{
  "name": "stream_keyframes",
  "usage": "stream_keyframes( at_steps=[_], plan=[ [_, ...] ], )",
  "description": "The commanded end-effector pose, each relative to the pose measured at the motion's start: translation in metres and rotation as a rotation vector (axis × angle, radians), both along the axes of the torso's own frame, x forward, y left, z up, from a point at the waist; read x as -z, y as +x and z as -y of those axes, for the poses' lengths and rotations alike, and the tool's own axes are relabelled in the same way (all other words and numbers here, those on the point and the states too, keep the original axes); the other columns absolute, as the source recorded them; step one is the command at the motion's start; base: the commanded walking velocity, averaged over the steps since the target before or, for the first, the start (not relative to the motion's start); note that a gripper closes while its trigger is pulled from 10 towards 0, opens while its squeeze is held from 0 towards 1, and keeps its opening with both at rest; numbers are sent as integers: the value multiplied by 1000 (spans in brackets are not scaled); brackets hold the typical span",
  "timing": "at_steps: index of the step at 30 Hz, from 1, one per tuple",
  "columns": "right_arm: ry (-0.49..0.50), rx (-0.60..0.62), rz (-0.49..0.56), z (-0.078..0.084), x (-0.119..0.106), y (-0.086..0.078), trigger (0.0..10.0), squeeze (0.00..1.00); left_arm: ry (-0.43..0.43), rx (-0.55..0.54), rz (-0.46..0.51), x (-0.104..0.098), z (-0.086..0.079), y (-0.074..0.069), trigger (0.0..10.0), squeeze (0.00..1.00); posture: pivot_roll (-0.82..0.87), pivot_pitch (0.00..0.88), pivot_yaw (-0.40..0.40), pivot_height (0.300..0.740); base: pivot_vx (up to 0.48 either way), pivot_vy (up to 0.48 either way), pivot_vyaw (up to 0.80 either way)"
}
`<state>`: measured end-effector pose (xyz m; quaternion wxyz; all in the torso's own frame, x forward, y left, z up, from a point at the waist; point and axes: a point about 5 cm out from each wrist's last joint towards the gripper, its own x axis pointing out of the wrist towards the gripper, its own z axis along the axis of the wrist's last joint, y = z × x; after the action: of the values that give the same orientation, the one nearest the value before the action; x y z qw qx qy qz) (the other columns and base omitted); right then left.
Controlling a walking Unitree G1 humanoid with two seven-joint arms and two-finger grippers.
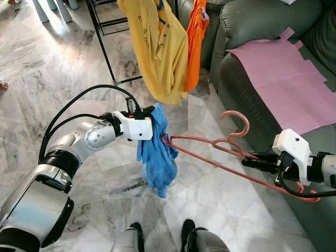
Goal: Hang hanger
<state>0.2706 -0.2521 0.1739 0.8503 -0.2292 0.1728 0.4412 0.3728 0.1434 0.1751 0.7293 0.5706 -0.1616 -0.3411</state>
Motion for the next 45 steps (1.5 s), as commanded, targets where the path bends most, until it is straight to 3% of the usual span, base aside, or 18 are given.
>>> stream_keyframes(
  at_steps=[1, 12, 31, 45],
  plan=[
    [-21, 2, 5, 4, 0, -1, 10000, 0, 18, 7, 11, -2, -4, 0, 10000, 0, -68, 266, 32, 740, 0, 0, 0],
    [-86, 44, 110, 7, -4, 9, 10000, 0, 32, -3, 9, 0, -7, 0, 10000, 0, -67, 263, 34, 740, 0, 0, 0],
    [-57, 17, 80, 2, 3, 9, 10000, 0, -18, 56, 40, -13, 7, 0, 10000, 0, -64, 260, 31, 740, 0, 0, 0],
    [-10, -30, 42, -15, 12, 11, 10000, 0, -41, 58, 24, -7, 13, -1, 10000, 0, -63, 257, 33, 740, 0, 0, 0]
  ],
)
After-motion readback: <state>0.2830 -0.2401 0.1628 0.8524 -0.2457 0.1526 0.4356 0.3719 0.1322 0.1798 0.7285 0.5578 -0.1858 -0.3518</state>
